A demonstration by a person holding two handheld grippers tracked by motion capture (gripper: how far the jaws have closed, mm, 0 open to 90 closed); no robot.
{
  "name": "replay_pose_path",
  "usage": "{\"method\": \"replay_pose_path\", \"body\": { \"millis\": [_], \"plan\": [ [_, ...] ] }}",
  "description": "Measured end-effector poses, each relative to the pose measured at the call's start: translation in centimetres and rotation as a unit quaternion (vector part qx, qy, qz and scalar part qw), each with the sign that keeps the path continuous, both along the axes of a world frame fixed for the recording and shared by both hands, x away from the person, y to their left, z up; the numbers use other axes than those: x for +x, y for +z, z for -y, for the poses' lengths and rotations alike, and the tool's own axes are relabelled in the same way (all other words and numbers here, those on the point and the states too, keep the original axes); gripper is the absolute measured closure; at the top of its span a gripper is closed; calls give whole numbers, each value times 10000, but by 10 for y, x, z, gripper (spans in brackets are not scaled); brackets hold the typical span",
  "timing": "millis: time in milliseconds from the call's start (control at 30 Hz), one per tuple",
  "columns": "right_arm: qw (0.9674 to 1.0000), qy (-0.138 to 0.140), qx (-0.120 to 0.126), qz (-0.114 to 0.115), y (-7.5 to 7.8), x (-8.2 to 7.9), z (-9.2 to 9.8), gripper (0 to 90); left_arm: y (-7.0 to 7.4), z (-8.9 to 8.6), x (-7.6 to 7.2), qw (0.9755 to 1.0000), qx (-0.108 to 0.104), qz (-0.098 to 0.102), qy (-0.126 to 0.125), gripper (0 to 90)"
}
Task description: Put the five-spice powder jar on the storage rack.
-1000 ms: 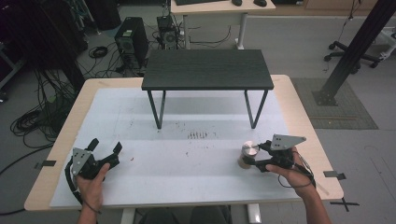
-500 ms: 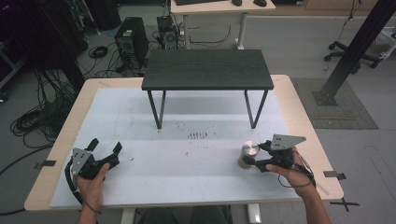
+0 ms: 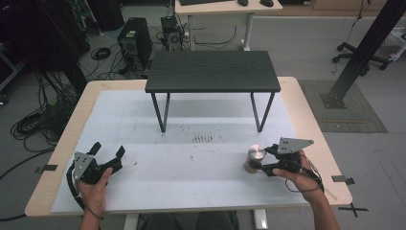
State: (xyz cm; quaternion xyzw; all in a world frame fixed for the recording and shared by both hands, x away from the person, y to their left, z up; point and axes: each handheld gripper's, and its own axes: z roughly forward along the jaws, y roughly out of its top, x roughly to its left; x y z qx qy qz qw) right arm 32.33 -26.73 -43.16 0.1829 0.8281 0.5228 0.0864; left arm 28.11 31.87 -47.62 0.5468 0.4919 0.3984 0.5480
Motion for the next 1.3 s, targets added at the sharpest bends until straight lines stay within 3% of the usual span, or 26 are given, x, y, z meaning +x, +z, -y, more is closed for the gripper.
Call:
{"method": "replay_pose_path", "body": {
  "millis": [933, 1300],
  "plan": [
    [9999, 68, -45, -84, 5, 1, -1, 434, 0, 0, 0, 10000, 15, -22, -18, 62],
    [9998, 193, 28, -22, 28, 2, -1, 434, 0, 0, 0, 10000, 1, -20, -9, 62]
  ]
}}
